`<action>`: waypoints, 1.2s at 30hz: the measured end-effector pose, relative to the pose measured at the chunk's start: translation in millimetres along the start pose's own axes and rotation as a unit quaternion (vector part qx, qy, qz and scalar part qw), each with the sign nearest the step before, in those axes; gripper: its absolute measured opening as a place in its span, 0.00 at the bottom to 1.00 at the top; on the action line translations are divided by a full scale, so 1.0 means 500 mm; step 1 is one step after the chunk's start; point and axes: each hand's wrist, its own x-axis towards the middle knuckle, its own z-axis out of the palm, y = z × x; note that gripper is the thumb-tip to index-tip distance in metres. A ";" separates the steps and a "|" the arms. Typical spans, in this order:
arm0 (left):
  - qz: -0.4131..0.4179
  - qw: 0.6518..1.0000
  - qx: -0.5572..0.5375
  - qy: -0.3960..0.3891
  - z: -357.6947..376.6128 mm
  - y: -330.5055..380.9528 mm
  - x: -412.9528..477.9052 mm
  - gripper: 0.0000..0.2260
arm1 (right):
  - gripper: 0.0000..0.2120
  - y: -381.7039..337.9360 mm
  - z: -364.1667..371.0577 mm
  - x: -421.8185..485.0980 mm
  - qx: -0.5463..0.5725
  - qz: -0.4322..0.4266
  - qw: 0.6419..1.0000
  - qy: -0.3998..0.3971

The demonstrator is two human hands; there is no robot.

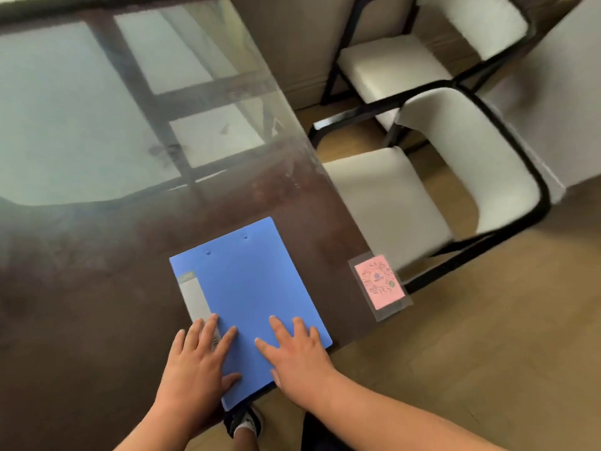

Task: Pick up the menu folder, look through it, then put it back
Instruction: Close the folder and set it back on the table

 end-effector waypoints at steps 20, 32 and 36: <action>0.047 0.999 -0.013 0.009 -0.046 0.162 0.112 0.42 | 0.30 0.196 -0.014 -0.059 0.001 0.032 0.999 0.003; 0.046 0.999 -0.019 0.007 -0.040 0.175 0.120 0.42 | 0.30 0.209 -0.016 -0.065 -0.010 0.022 1.000 0.015; 0.046 0.999 -0.022 0.014 -0.049 0.160 0.120 0.42 | 0.29 0.209 -0.022 -0.055 0.000 0.029 1.000 0.009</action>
